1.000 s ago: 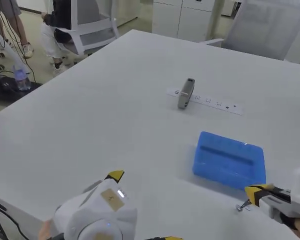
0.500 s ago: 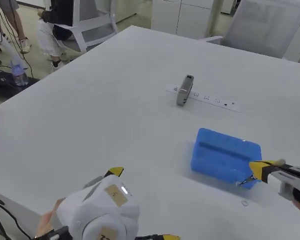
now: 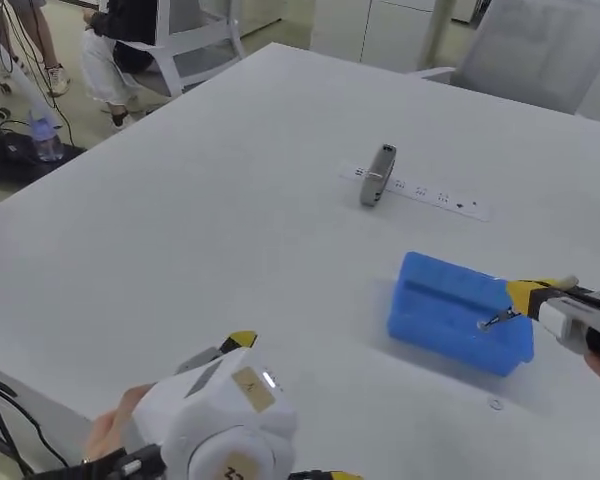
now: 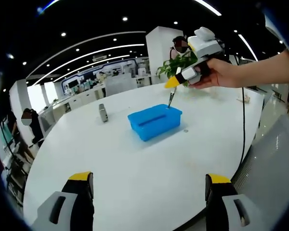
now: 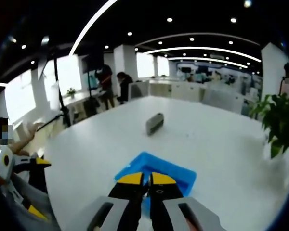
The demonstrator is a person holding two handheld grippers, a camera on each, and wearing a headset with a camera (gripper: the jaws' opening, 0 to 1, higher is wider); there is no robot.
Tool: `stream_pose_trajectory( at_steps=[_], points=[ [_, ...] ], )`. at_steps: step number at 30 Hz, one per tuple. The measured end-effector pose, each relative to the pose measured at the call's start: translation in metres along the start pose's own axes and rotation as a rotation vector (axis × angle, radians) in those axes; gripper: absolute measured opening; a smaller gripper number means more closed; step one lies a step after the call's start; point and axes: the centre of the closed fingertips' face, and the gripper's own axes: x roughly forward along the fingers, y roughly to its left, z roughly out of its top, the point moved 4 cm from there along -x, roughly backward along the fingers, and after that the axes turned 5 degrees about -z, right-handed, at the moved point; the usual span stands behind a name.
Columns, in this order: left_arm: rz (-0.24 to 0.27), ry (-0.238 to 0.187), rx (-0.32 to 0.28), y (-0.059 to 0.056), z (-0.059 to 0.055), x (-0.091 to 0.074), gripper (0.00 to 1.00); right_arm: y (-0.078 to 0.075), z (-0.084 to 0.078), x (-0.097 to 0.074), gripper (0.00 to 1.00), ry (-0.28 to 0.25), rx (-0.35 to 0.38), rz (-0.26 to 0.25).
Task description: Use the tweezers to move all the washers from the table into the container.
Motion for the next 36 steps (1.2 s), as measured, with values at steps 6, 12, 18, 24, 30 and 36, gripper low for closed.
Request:
stream_pose_trajectory(
  at_steps=[6, 12, 18, 24, 30, 36],
  points=[
    [0.005, 0.006, -0.002, 0.001, -0.001, 0.0, 0.97, -0.009, -0.007, 0.018, 0.01, 0.032, 0.012, -0.028],
    [0.01, 0.023, -0.007, 0.002, -0.004, 0.001, 0.98, -0.011, -0.02, 0.033, 0.01, 0.084, -0.006, -0.048],
    [0.015, 0.034, 0.005, 0.002, -0.005, 0.001, 0.98, -0.013, -0.035, 0.048, 0.01, 0.122, -0.025, -0.049],
    [0.019, 0.065, 0.014, 0.002, -0.008, 0.002, 0.96, -0.009, -0.04, 0.056, 0.01, 0.146, -0.05, -0.043],
    [0.024, 0.072, 0.014, 0.003, -0.009, 0.002, 0.96, -0.011, -0.05, 0.065, 0.01, 0.173, -0.053, -0.036],
    [0.027, 0.075, 0.015, 0.004, -0.01, 0.002, 0.96, -0.01, -0.055, 0.067, 0.01, 0.181, -0.061, -0.034]
  ],
)
